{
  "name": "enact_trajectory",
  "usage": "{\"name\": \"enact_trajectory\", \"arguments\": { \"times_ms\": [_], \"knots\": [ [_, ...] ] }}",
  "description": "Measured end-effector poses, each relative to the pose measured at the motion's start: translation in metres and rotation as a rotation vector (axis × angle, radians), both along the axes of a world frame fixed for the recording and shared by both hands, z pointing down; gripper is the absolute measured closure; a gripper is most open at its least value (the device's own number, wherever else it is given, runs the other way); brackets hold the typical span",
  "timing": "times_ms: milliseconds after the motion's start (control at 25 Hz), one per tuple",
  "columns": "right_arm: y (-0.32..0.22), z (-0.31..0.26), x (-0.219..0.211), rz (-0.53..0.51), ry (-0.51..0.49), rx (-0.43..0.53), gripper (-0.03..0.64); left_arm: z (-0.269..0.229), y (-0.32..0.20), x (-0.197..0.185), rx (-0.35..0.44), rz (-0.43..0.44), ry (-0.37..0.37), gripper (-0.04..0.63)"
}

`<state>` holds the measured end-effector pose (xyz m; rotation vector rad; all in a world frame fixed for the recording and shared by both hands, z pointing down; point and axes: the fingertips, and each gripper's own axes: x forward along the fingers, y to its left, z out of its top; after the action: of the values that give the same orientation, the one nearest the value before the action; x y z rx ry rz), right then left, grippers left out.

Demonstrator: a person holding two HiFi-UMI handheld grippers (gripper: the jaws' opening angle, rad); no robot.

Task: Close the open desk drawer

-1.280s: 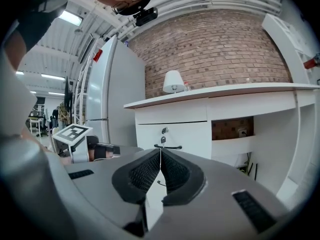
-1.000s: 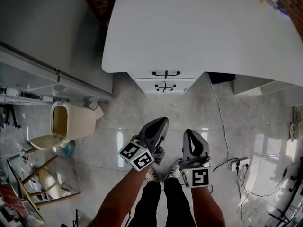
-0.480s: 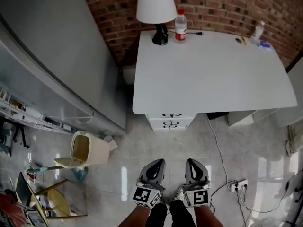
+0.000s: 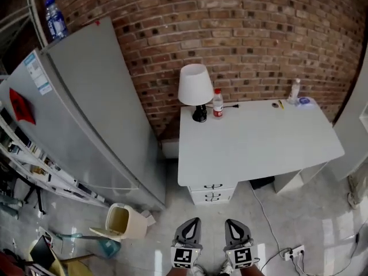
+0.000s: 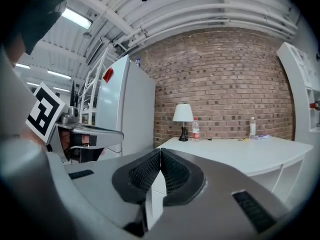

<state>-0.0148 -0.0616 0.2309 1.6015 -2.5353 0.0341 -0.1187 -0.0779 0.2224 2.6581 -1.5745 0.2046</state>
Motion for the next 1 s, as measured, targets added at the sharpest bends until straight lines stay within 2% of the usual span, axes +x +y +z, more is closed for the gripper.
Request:
{"name": "enact_trajectory", "arguments": {
  "times_ms": [160,280,480,720,1000],
  "knots": [
    [0.014,-0.037,0.003,0.002,-0.003,-0.001,0.591,-0.039,0.010,-0.011,0.031,-0.016,0.017,0.589],
    [0.031,-0.056,0.008,0.005,0.001,-0.015,0.591,-0.058,0.028,-0.019,0.015,-0.006,0.005,0.589],
    [0.036,-0.086,0.014,0.009,-0.007,0.014,0.591,-0.078,0.037,-0.024,0.009,0.016,-0.004,0.589],
    [0.052,-0.113,0.016,0.011,-0.009,0.038,0.591,-0.102,0.049,-0.014,0.004,0.027,0.018,0.589],
    [0.052,-0.138,0.020,0.024,-0.018,0.089,0.591,-0.123,0.053,-0.011,0.047,0.033,0.022,0.589]
  ]
}}
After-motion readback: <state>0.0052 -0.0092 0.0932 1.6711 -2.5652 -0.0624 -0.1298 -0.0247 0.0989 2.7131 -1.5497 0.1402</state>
